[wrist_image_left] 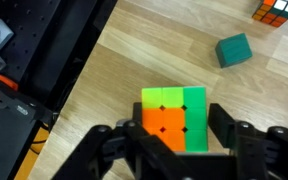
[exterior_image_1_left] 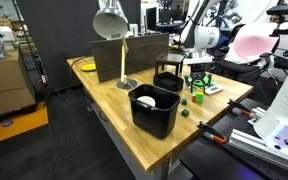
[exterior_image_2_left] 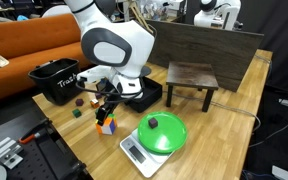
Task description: Take the rubik's cube from the black basket and put it on the table
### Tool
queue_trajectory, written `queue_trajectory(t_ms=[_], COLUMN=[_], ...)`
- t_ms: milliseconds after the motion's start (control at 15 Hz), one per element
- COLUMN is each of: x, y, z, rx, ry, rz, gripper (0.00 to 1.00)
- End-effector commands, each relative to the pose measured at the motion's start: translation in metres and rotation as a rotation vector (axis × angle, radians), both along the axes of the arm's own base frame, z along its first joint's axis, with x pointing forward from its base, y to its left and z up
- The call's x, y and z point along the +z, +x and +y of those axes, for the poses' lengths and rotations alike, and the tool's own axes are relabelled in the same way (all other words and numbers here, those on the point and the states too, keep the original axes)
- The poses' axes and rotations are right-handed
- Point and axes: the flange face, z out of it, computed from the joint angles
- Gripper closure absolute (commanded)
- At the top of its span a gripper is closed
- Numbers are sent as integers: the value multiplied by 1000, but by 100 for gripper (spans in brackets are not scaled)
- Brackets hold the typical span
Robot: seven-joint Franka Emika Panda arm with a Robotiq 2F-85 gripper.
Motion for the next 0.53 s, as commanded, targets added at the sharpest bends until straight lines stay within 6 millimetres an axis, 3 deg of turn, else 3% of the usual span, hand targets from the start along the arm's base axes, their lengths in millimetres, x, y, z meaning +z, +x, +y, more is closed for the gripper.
queue_trajectory(t_ms=[0, 267, 467], x=[8, 23, 47], y=[4, 7, 8], z=[-4, -2, 2], rx=[-11, -11, -7], ry=[8, -3, 1], rz=[-31, -63, -117], gripper=[2, 0, 0])
